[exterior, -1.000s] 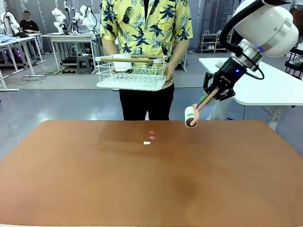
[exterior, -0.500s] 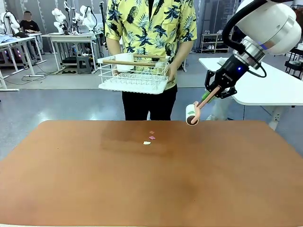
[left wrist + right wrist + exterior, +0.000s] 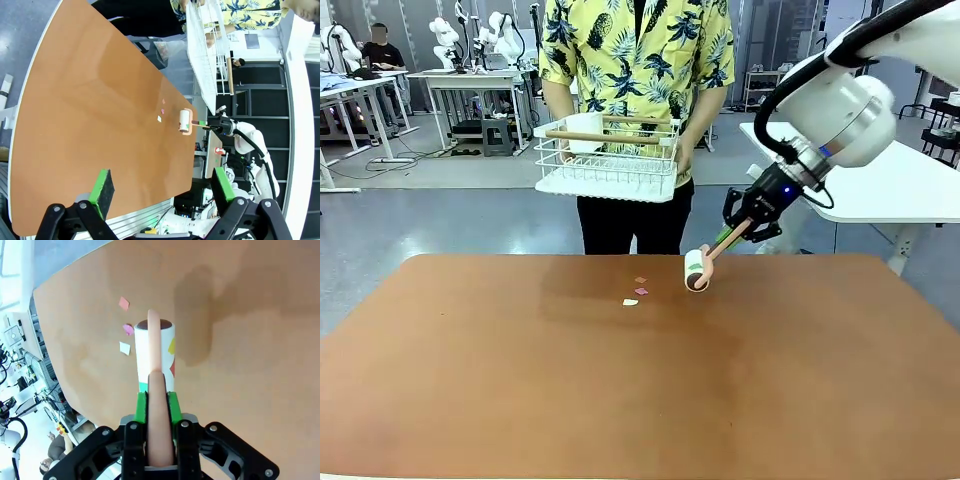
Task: Clean the table.
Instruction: Clean the table with the Lint Roller when the human lifts the Dish drying rack.
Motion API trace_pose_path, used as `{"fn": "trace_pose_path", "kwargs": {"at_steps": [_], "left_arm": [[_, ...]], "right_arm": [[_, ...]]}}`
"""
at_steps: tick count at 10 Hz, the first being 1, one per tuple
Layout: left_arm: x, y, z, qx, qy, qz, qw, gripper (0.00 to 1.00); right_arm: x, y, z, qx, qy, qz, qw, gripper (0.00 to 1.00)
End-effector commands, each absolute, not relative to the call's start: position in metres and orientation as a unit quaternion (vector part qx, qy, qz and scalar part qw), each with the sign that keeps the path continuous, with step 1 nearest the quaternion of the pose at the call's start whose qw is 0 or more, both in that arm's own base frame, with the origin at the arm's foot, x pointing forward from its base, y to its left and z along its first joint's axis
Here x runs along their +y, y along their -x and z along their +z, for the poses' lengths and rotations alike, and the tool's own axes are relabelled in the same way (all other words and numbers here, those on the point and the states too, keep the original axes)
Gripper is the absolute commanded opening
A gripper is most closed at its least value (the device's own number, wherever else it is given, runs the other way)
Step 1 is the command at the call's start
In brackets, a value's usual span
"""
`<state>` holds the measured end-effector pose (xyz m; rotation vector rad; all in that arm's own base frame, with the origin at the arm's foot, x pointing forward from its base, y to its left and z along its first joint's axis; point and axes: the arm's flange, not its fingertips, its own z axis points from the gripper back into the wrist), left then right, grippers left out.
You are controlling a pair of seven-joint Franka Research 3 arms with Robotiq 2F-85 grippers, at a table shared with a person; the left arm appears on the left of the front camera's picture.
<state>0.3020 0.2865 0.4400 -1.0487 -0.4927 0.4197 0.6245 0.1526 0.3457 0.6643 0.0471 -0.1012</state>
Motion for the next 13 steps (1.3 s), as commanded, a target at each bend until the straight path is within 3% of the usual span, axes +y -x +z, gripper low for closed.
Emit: {"fn": "trace_pose_path", "kwargs": {"at_steps": [1, 3, 8, 13], "left_arm": [[0.288, -0.3, 0.442, -0.234, 0.5, 0.197, 0.81, 1.0], [0.288, -0.3, 0.442, -0.234, 0.5, 0.197, 0.81, 1.0], [0.288, -0.3, 0.442, -0.234, 0.5, 0.197, 0.81, 1.0], [0.288, -0.3, 0.442, -0.234, 0.5, 0.197, 0.81, 1.0]], "right_arm": [[0.16, -0.642, 0.343, 0.014, -0.344, -0.047, 0.938, 0.21], [0.163, -0.651, 0.33, -0.003, -0.344, -0.043, 0.938, 0.21], [0.173, -0.657, 0.292, 0.058, -0.351, -0.061, 0.933, 0.21], [0.233, -0.632, 0.249, 0.092, -0.319, -0.033, 0.943, 0.21]]}}
